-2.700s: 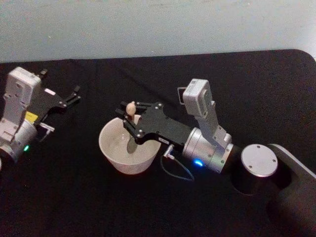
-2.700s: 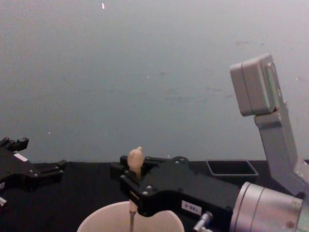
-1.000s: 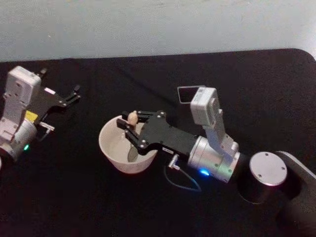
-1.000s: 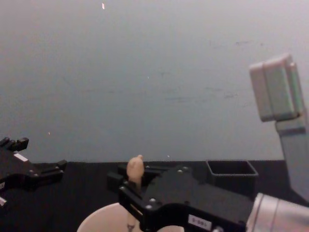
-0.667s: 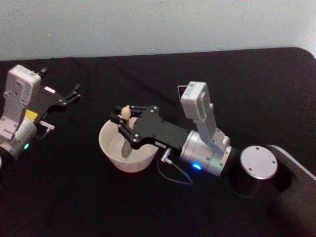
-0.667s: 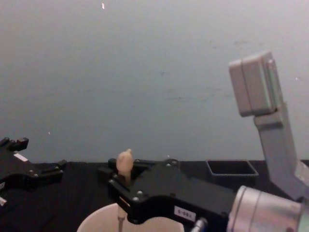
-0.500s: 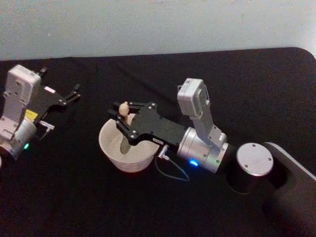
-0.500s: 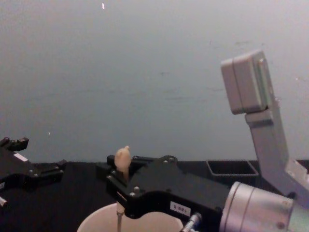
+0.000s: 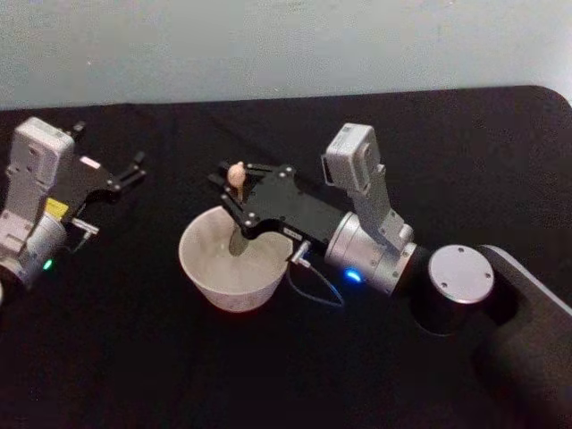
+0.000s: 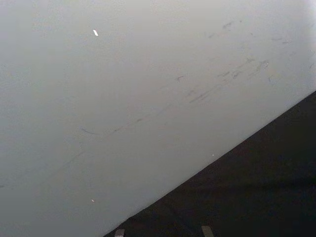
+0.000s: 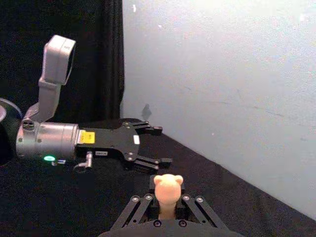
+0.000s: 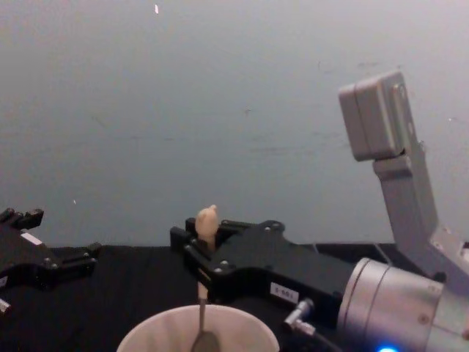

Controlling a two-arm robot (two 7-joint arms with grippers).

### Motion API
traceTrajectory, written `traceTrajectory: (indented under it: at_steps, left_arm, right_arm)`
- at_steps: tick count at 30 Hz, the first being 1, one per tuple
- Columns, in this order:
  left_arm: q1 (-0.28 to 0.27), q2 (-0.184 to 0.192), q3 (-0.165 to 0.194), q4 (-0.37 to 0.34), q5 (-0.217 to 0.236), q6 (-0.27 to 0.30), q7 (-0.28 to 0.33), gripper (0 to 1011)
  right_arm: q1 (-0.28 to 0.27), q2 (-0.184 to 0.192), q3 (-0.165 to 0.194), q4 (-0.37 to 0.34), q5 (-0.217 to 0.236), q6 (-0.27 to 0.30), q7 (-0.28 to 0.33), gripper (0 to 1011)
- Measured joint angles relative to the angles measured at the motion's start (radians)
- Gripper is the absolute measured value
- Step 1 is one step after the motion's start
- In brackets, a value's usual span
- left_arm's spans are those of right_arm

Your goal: Pick up the stirring spoon with one hand, stir inside the cup, then place it back in its original position.

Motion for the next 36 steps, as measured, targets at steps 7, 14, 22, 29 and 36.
traceTrajectory:
  at_steps: [7,14,22,29,36]
  left_arm:
    - [0.0,0.0,0.0,0.0,0.0,0.0,0.0,1001]
    - [0.0,0.0,0.0,0.0,0.0,0.0,0.0,1001]
    - [0.0,0.0,0.0,0.0,0.0,0.0,0.0,1001]
    - [0.0,0.0,0.0,0.0,0.0,0.0,0.0,1001]
    - [0.0,0.0,0.0,0.0,0.0,0.0,0.0,1001]
  right_arm:
    - [-0.011,0.011,0.017,-0.009,0.001,0.002,-0.002,164]
    - [-0.025,0.022,0.026,-0.022,0.006,0.007,-0.001,164]
    - [-0.045,0.037,0.033,-0.047,0.018,0.015,0.006,164]
    - [-0.074,0.059,0.036,-0.088,0.039,0.026,0.021,164]
    - [-0.094,0.075,0.026,-0.112,0.049,0.032,0.035,164]
